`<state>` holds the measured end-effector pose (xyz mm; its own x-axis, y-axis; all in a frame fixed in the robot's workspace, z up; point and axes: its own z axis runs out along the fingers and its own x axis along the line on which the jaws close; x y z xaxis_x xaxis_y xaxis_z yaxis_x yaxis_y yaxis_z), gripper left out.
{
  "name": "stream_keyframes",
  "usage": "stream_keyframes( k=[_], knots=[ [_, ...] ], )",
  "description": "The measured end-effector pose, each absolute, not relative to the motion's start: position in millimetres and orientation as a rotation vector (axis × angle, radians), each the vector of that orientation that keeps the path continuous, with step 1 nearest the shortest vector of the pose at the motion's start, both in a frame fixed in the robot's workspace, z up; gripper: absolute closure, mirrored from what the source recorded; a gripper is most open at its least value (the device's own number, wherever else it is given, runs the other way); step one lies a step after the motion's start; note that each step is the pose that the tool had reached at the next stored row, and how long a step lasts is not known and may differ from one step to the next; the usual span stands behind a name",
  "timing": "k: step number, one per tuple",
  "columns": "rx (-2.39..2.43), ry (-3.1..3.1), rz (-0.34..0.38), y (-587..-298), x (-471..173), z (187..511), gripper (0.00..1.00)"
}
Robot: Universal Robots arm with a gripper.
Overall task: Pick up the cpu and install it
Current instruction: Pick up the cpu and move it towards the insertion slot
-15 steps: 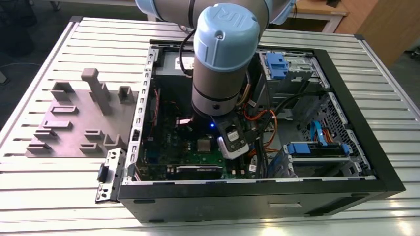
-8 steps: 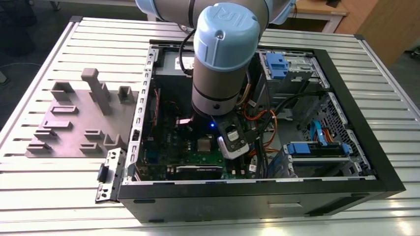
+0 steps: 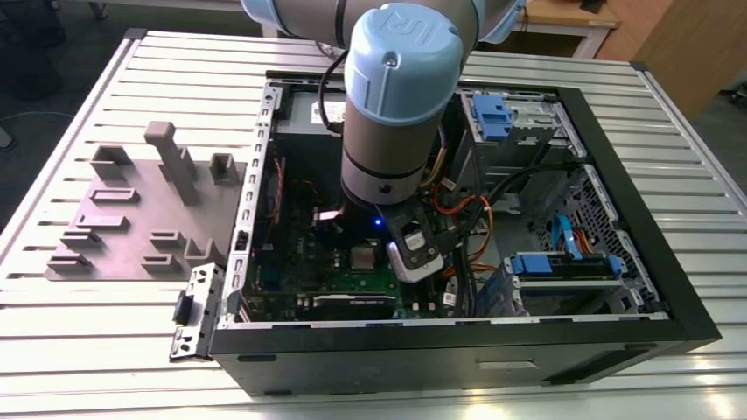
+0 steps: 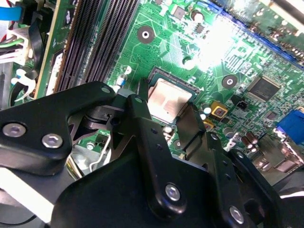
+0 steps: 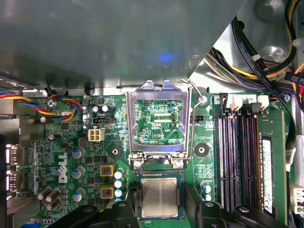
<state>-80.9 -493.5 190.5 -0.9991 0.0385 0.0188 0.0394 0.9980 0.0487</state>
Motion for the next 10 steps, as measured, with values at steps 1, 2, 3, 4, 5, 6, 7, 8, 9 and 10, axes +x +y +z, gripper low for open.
stream_keyframes(
  k=[1,2,3,4,5,6,7,8,9,10],
  knots=[
    [-0.061,-3.122,-0.077,-493.5,-80.9,190.5,0.49],
    [-0.061,-3.122,-0.077,-493.5,-80.9,190.5,0.49],
    [-0.061,-3.122,-0.077,-493.5,-80.9,190.5,0.49],
    [-0.061,-3.122,-0.077,-493.5,-80.9,190.5,0.49],
    [-0.061,-3.122,-0.077,-493.5,-80.9,190.5,0.49],
    [-0.061,-3.122,-0.077,-493.6,-80.9,190.5,0.49],
    [-0.061,-3.122,-0.077,-493.6,-80.9,190.5,0.49],
    [-0.061,-3.122,-0.077,-493.6,-80.9,190.5,0.49],
    [-0.061,-3.122,-0.077,-493.6,-80.9,190.5,0.48],
    [-0.061,-3.122,-0.077,-493.6,-80.9,190.5,0.48]
  ],
)
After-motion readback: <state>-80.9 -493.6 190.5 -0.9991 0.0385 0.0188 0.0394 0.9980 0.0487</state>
